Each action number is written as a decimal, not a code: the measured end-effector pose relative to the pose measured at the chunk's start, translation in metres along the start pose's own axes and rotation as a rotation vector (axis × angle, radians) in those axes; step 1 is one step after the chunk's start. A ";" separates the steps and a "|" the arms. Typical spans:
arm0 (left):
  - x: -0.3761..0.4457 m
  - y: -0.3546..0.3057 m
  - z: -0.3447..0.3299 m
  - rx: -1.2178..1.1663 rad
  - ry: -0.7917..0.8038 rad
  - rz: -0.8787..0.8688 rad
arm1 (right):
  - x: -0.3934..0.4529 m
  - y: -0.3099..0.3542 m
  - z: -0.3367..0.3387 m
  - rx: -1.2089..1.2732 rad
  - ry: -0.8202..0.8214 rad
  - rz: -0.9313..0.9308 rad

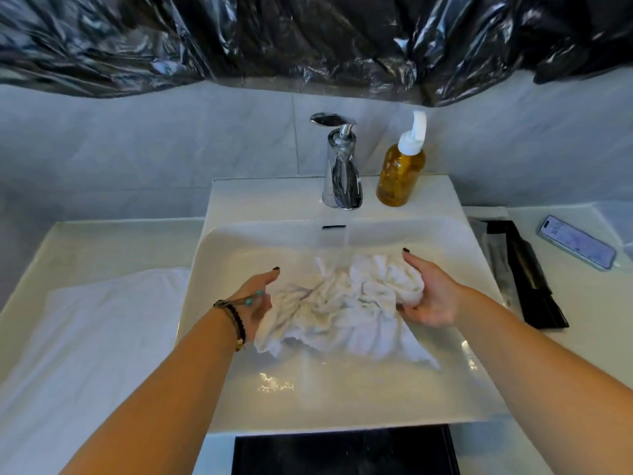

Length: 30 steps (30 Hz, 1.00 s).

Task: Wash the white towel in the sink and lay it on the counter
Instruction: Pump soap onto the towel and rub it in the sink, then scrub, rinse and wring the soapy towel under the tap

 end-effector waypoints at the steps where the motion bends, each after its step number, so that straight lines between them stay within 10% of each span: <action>1: -0.004 0.008 -0.003 -0.097 0.087 0.015 | 0.000 -0.007 0.008 0.113 -0.012 0.016; 4: -0.013 0.017 -0.010 -0.184 0.104 -0.078 | -0.007 -0.022 0.011 0.076 -0.051 0.097; 8: -0.013 0.013 -0.006 0.270 -0.117 -0.199 | -0.008 -0.023 0.004 -0.457 -0.281 0.224; 15: -0.020 0.034 -0.003 -0.600 0.013 -0.162 | -0.019 -0.017 0.011 -0.415 -0.597 0.211; 19: -0.034 0.032 -0.027 -0.154 -0.015 -0.231 | -0.007 -0.053 -0.003 -0.430 -0.417 -0.036; 22: -0.046 0.010 -0.005 0.129 -0.392 -0.411 | -0.010 -0.028 0.003 -0.310 -0.450 0.187; 26: -0.065 -0.003 0.009 0.229 -0.417 -0.475 | -0.022 0.002 0.017 -0.104 -0.340 0.485; 30: -0.050 0.003 0.022 0.248 -0.582 -0.405 | -0.019 -0.013 0.012 -0.163 -0.325 0.409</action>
Point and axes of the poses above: each hand's wrist, its own x-axis towards the middle knuckle, its own z-axis out of the back of the hand, y = z × x, the point moved 5 cm from there along x, towards the middle knuckle, and after that the axes turned 3 degrees about z, right-handed, at the moved point
